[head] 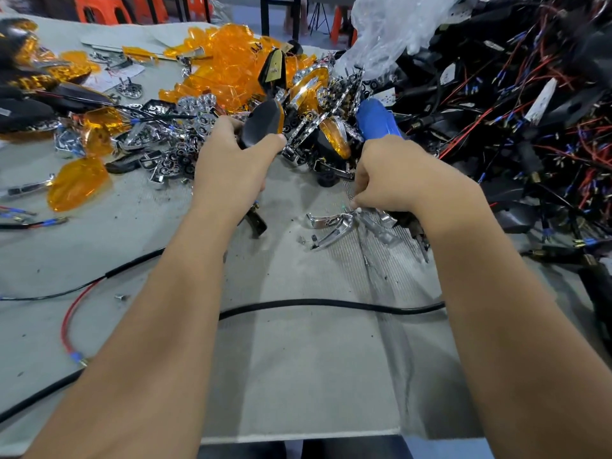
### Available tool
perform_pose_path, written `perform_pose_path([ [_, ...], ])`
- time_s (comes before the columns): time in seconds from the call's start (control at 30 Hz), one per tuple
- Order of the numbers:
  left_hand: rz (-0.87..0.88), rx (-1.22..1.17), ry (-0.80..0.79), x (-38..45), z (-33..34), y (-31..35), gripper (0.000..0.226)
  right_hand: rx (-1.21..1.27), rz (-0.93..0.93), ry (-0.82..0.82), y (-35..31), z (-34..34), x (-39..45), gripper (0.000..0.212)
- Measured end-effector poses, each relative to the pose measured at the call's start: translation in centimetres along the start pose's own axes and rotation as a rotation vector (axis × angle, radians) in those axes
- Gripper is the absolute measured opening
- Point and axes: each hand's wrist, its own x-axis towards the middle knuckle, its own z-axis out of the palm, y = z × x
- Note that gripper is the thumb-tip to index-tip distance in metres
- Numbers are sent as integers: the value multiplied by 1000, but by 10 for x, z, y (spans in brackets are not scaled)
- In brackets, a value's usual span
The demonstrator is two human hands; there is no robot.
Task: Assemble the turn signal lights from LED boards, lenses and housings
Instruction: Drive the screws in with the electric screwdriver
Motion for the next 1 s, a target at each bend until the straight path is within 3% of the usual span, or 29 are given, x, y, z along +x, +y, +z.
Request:
perform_pose_path([
  [0.07,-17,65,-34,1,0,-1,28,-45,-29,55,-1,6,1,6],
  [0.2,-31,193,-85,0,2,-2,37,-69,-65,136,-3,11,0,14],
  [0.4,-34,185,-49,0,0,-1,23,-94,-32,104,-9,14,0,16],
  [0.53,-12,173,-105,-1,1,-1,29,-78,-10,94,-10,14,0,16],
  [0.87,46,211,-119,-2,3,-1,27,164,-8,187,8,13,-6,18],
  [1.0,50,210,-127,-1,2,-2,28,254,-32,155,15,7,-12,35],
])
